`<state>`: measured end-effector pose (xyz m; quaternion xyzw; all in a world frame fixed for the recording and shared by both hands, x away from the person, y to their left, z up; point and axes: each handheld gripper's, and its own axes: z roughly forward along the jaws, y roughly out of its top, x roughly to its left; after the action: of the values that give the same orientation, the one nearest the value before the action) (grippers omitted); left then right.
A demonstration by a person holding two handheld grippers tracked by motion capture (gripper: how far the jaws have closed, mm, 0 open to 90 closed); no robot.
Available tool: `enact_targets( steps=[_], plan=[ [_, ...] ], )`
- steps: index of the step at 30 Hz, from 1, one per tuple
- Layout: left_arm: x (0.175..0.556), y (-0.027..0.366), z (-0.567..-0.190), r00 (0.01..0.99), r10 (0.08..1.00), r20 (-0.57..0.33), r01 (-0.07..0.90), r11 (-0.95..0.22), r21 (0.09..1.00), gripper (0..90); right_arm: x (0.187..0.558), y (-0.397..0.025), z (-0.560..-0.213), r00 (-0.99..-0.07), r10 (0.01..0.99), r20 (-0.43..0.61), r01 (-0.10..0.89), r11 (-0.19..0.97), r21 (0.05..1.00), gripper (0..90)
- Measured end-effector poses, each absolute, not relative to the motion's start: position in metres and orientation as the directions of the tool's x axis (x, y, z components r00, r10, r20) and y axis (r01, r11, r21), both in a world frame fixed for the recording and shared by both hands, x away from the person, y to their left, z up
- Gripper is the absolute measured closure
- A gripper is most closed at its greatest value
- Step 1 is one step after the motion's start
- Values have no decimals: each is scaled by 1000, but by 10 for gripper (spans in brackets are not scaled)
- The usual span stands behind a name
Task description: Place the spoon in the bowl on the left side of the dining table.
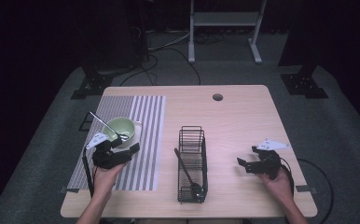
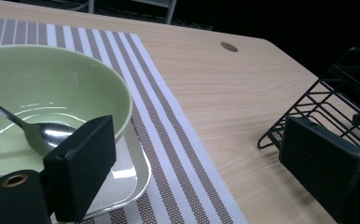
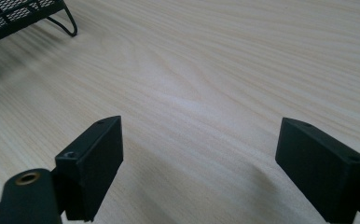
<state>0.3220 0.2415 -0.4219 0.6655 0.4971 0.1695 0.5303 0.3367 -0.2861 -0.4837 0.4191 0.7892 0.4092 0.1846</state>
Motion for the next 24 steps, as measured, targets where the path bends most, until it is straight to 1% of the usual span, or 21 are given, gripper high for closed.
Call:
enact_targets(
  steps=[24],
  plan=[
    [316, 222, -429, 495, 819, -291, 490, 14, 872, 93, 337, -286, -484, -580, 813, 53, 510, 312, 801, 140]
  ],
)
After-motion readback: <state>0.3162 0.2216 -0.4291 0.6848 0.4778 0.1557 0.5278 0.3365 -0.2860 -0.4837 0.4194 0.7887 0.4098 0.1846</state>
